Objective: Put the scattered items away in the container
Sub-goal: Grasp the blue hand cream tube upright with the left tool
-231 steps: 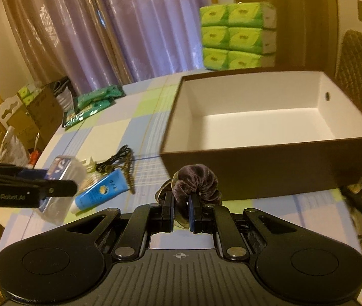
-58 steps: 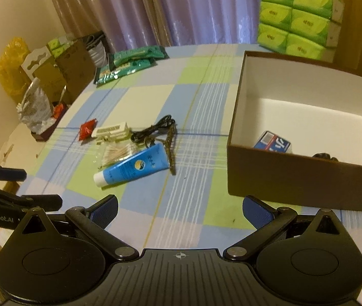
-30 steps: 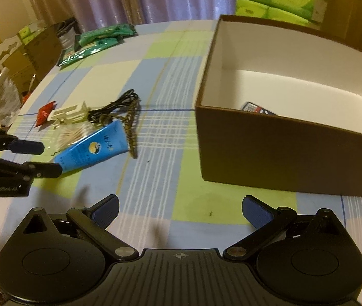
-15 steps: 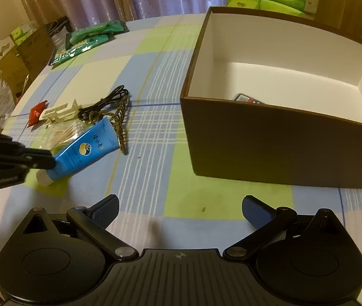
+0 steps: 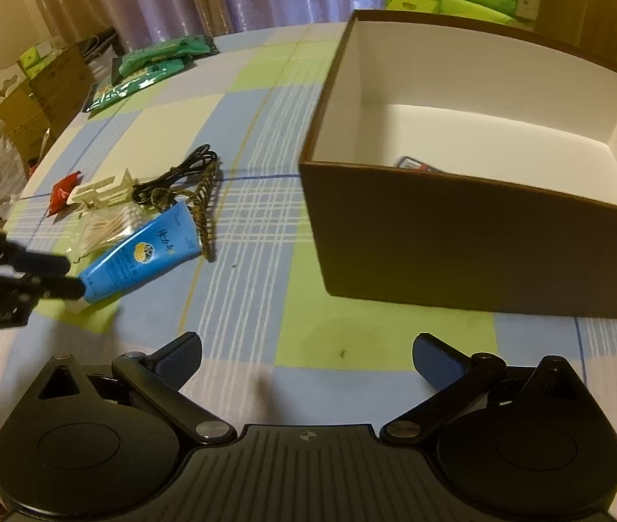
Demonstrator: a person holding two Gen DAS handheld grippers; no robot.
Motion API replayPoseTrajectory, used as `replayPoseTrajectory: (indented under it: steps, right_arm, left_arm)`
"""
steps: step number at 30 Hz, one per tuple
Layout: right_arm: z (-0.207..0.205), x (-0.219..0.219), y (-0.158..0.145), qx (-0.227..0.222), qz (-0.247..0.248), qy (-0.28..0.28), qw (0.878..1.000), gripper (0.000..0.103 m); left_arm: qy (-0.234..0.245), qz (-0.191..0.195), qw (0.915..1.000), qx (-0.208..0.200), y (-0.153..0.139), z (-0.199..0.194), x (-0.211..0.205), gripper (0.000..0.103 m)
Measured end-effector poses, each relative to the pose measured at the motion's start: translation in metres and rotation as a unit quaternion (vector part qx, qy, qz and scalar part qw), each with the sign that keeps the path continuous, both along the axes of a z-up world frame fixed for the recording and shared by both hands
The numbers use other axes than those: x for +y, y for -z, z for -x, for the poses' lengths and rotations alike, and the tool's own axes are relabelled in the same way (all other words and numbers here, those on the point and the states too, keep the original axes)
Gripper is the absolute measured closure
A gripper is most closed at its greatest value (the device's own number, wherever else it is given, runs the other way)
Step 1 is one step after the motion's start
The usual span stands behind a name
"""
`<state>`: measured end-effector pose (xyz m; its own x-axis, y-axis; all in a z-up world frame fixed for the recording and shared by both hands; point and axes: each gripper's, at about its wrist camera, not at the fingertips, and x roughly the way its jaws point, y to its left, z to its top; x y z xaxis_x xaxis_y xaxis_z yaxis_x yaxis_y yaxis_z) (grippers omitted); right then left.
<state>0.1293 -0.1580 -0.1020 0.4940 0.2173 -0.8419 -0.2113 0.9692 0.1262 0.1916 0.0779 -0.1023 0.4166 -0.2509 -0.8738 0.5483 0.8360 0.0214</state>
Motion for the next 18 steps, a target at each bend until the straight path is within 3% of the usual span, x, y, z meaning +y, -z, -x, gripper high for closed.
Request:
replayPoseTrajectory:
  steps: [5,8,18]
  right_arm:
    - [0.004,-0.008,0.000,0.003,0.002,0.014,1.000,0.002]
    - [0.006,-0.012,0.001,0.004,0.004,0.020,1.000,0.002]
    - [0.008,-0.013,0.004,0.012,0.001,0.017,1.000,0.002]
  left_arm:
    - [0.019,-0.023,0.9996,0.004,0.017,-0.014,-0.017,0.079]
    - [0.014,-0.015,0.9997,0.011,0.021,-0.015,-0.016,0.077]
    - [0.024,-0.009,0.9988,0.042,0.017,0.024,-0.005,0.077]
